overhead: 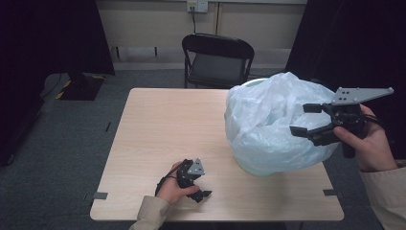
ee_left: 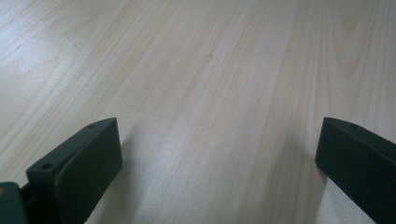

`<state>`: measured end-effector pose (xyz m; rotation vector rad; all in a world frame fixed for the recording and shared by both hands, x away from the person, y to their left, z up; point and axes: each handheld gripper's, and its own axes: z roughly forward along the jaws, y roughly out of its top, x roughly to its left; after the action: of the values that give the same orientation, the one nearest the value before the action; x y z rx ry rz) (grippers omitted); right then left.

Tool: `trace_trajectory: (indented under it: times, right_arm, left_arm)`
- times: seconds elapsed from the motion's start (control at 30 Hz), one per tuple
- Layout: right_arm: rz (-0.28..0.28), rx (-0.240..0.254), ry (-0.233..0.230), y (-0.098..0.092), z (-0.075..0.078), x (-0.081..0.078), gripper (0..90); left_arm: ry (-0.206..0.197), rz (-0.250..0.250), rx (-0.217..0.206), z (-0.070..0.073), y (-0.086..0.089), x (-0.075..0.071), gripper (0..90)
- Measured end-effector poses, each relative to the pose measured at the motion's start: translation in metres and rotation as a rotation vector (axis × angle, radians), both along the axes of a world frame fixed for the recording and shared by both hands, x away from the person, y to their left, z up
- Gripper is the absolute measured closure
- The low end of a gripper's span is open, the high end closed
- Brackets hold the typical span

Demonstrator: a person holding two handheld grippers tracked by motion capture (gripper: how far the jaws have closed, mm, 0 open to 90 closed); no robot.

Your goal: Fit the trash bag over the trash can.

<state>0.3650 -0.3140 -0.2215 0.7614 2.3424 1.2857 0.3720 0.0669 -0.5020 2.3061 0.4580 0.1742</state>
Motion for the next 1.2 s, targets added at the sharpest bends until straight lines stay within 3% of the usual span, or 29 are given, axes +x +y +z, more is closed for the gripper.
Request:
trace_trajectory:
  times: [0.63,1.2]
  right_arm:
    - [-0.005,0.019,0.005,-0.02,-0.012,-0.018,10.5]
    - [-0.044,0.013,-0.001,-0.046,-0.019,-0.034,10.5]
  left_arm:
    - [0.001,0.0,-0.001,0.0,0.0,0.0,0.0]
    - [-0.001,-0.001,-0.001,0.0,0.0,0.0,0.0]
